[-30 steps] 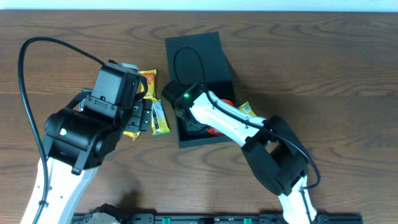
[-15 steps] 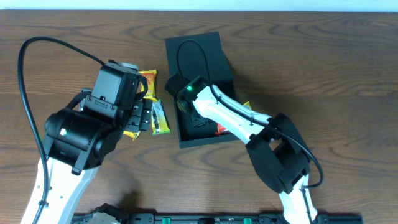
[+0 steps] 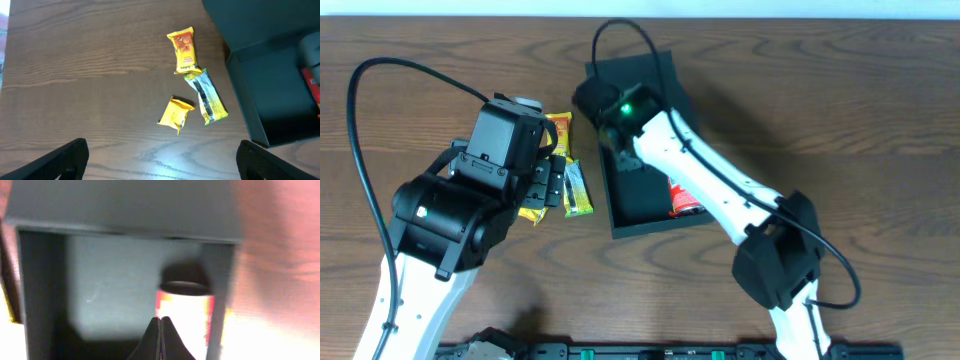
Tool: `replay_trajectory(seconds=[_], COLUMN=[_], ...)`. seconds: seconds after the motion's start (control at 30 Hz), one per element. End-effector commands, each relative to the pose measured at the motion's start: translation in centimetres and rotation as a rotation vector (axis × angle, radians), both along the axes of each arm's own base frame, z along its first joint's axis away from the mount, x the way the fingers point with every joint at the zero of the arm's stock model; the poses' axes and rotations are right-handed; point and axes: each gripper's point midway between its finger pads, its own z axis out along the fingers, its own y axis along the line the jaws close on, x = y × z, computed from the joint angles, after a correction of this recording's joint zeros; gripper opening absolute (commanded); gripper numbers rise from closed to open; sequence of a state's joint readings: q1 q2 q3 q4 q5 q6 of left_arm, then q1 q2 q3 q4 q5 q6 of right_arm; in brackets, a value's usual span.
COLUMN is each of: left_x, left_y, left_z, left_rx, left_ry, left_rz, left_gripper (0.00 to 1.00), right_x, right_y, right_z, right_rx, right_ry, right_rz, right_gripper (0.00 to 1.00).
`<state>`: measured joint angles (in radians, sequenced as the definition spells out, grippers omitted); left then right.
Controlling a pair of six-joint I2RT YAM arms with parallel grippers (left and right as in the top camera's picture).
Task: Pack container
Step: 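Withdraw the right gripper from the box and move toward the yellow packet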
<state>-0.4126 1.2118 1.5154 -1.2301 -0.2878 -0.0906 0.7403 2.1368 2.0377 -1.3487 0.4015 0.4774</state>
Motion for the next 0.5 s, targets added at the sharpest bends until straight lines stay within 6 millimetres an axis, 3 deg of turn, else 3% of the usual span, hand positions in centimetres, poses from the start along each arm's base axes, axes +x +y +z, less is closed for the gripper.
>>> replay_trajectory(seconds=[0.0, 0.17, 0.27, 0.47], left_x=[0.1, -0.5, -0.6, -0.4], left_y=[2.2, 3.8, 3.6, 4.0], left_z=[0.6, 1.0, 0.7, -3.6], left_rx=[0.006, 0.005, 0.008, -0.001], left_ry=[-0.048, -0.066, -0.043, 0.055], left_rz=[0.188, 0.273, 0.237, 0.237], left_gripper=[0.95, 0.95, 0.95, 0.95], right_x=[2.3, 3.1, 3.5, 4.1], right_y=[-4.4, -9.4, -11.2, -13.5], right_z=[3.4, 3.1, 3.2, 2.9], right_rx=[-0.065, -0.002, 0.041, 0.135], right_ry=[-0.115, -0.032, 0.004, 0.07], right_rz=[-0.109, -0.269, -0.297, -0.308], right_gripper=[0.01, 0.01, 0.01, 0.01])
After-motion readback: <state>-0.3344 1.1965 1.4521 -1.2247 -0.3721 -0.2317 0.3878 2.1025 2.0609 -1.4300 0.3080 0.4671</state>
